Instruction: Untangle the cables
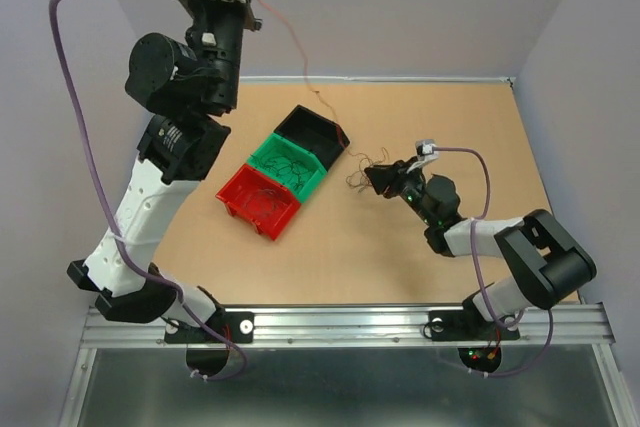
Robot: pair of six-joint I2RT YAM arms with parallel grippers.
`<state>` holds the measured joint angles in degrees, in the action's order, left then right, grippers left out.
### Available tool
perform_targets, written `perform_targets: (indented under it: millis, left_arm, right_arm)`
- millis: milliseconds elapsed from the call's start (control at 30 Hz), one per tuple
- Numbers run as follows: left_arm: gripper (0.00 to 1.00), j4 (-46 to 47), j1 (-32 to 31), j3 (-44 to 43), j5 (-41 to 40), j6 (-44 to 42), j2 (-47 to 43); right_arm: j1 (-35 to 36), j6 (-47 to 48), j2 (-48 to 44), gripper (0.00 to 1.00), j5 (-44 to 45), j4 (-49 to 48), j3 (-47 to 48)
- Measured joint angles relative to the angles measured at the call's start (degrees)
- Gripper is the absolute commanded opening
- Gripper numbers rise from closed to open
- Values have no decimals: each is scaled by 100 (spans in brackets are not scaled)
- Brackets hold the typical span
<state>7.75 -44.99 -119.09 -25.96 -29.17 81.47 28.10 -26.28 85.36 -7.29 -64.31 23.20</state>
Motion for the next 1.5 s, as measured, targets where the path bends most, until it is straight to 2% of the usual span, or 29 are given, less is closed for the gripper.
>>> perform_targets:
  millis: [33, 67, 100, 133, 233, 300, 400, 433, 533, 633, 767, 933, 1167, 1500]
  left_arm:
    - [0, 20, 302, -20, -85, 76, 48]
    - [0, -15, 544, -13, -96, 168, 92]
    - [0, 2, 767, 50, -50, 258, 109]
    - [0, 7, 1067, 264, 70, 426, 111]
    - [0, 20, 1604, 837, 470, 717, 105]
    - [0, 50, 1803, 1281, 852, 896, 136]
    - [0, 52, 1967, 1825, 1519, 1095, 306]
    - [0, 50, 2006, 2039, 1768, 1150, 372]
    - [0, 22, 2039, 2717, 2430, 1274, 382]
    - [0, 68, 2035, 3517, 3211, 1499, 98]
    - [0, 264, 2022, 4553, 4028, 1926, -769]
    - [0, 450, 1991, 4763, 4559, 2330, -1659]
    - [0, 898, 1958, 5449, 4656, 2776, -2673]
    - [0, 1038, 1958, 6030, 4747, 3152, -2826]
  right_arm:
    - [0, -52, -66, 38, 280, 101, 0]
    - [-2, -92, -153, 31, 577, 201, -2]
    - [-4, -114, -232, 31, 820, 262, -2]
    - [-7, -177, -330, 23, 1189, 389, -7]
    - [-9, -240, -573, 13, 1803, 566, -74]
    - [-28, -251, -758, 13, 2122, 649, -170]
    - [-31, -227, -1025, 33, 2472, 750, -317]
    - [-33, -201, -1091, 56, 2476, 782, -334]
    - [-37, -9, -1174, 90, 2181, 807, -341]
    - [-42, 278, -916, 100, 1322, 693, -302]
    - [-55, 562, -11, 100, -199, 317, -61]
    - [90, 647, 901, 100, -1609, -37, 391]
    - [468, 909, 1003, 98, -2135, -400, 719]
    - [949, 962, 1843, 91, -2590, -511, 1641]
